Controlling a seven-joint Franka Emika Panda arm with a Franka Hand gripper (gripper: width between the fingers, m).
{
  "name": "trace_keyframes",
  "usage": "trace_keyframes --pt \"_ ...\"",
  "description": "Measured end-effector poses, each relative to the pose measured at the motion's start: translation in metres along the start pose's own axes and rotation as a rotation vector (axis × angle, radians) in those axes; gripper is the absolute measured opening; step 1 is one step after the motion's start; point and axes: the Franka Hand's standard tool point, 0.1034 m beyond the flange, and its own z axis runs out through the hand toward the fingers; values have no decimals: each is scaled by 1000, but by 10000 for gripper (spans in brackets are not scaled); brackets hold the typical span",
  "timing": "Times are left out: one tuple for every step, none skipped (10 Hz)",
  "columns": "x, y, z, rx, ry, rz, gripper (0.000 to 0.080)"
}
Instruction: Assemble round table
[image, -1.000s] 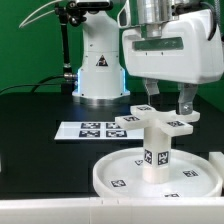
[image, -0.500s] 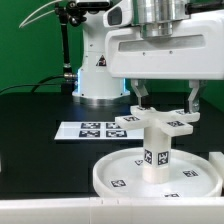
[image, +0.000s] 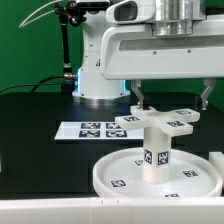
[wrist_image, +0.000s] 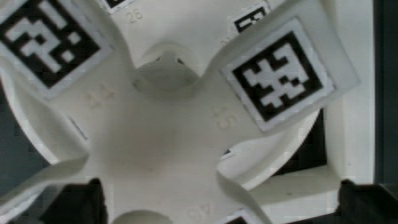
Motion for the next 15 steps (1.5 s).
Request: trace_keyframes --pt "0 1 0 -1 1 -30 649" --pt "1 2 0 -5 1 -117 649" --pt "1 3 0 -5 1 -177 649" --pt "1 3 0 -9 4 -253 649" --pt "2 5 1 -23 17 -422 649" --pt "1 5 2 -32 14 -530 649" --pt "0 4 2 -46 5 -637 649" --pt "0 1 1 -58 -6 -740 649" --pt "-1 -1 0 -62 -6 -789 649" --pt "-1 -1 -1 -61 -6 -828 649" --pt "0 0 -1 -64 -7 -874 649" --pt "1 2 -1 -71 -11 -940 649" --pt "1 3 -1 -72 -12 -965 649" --pt "1 6 -1 -81 -20 -1072 649" --pt "2 8 -1 -92 -30 -1187 649"
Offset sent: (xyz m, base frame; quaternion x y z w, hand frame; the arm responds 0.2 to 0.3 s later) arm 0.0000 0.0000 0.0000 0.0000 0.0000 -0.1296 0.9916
